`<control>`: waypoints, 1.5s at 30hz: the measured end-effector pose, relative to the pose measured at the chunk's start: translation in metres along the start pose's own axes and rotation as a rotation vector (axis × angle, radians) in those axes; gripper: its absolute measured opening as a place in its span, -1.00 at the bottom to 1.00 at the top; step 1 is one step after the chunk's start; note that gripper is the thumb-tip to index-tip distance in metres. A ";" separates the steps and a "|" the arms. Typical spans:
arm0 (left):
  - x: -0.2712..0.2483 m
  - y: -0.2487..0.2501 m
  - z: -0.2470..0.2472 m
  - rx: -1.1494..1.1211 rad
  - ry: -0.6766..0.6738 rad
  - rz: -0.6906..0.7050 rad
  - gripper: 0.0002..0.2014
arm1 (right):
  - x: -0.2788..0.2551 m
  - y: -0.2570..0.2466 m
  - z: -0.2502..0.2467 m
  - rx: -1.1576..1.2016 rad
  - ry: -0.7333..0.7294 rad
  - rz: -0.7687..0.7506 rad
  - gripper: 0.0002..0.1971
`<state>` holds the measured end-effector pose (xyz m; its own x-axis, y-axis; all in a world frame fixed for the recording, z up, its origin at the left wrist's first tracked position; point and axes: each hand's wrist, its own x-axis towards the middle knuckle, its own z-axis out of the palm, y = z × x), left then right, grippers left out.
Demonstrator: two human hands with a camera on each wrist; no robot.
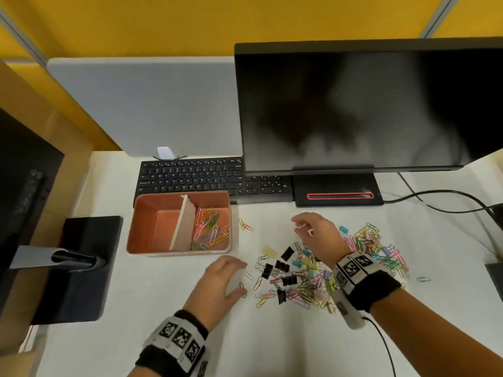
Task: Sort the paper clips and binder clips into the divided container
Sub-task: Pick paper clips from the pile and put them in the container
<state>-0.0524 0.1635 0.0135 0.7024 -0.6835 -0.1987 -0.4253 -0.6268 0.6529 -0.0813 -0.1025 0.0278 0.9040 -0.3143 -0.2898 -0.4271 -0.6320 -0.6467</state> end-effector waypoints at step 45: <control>0.021 0.012 0.084 0.076 0.002 -0.186 -0.93 | -0.025 0.031 0.020 -0.227 -0.280 -0.033 -0.89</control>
<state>-0.0905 0.1099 -0.0446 0.7738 -0.5526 -0.3097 -0.3300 -0.7689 0.5476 -0.1165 -0.1001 0.0012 0.8743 -0.1044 -0.4739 -0.3625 -0.7898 -0.4948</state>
